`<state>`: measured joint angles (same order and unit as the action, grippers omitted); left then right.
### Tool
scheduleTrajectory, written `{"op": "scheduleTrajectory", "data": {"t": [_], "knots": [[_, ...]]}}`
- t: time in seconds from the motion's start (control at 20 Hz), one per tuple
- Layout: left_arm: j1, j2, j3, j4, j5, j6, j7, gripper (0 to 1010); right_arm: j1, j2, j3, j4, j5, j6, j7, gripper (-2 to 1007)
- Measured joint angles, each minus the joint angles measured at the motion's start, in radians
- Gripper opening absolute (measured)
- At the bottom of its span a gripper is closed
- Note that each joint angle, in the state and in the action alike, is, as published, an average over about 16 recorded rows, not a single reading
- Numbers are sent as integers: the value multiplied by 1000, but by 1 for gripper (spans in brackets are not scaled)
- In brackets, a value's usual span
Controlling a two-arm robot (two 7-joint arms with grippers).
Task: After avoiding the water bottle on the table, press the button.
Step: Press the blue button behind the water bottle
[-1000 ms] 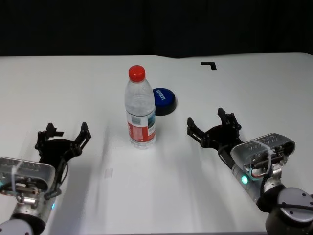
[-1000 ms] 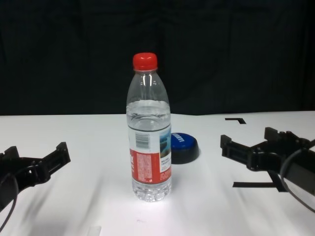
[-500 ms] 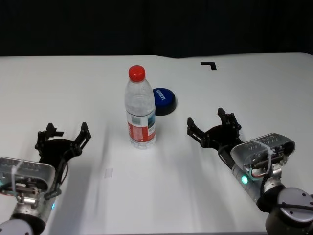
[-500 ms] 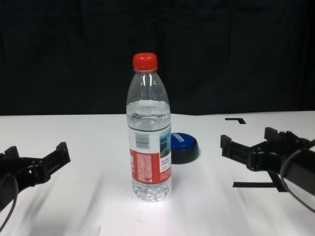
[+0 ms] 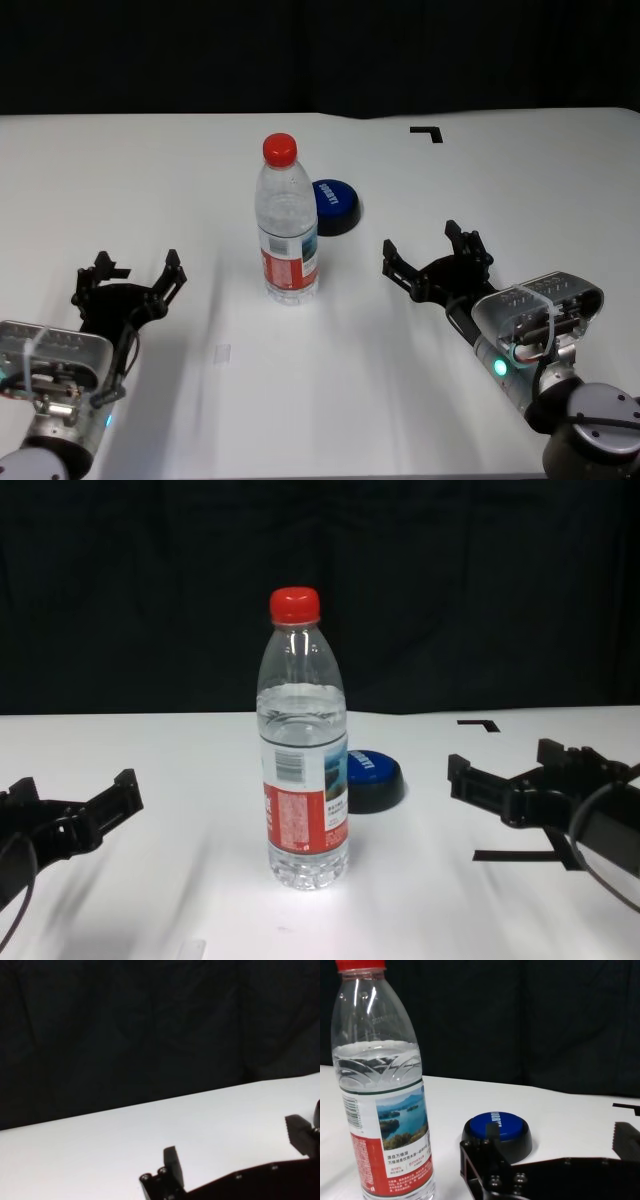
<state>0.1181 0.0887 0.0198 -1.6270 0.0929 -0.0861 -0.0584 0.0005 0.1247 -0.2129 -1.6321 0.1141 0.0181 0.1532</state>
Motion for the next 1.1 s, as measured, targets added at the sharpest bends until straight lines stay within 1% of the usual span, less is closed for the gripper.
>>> {"op": "scheduleTrajectory", "data": {"t": [1.1], "knots": [[0,0,0,0,0,0,0,1003,0,0,0,0,0,0,0,1003]]}}
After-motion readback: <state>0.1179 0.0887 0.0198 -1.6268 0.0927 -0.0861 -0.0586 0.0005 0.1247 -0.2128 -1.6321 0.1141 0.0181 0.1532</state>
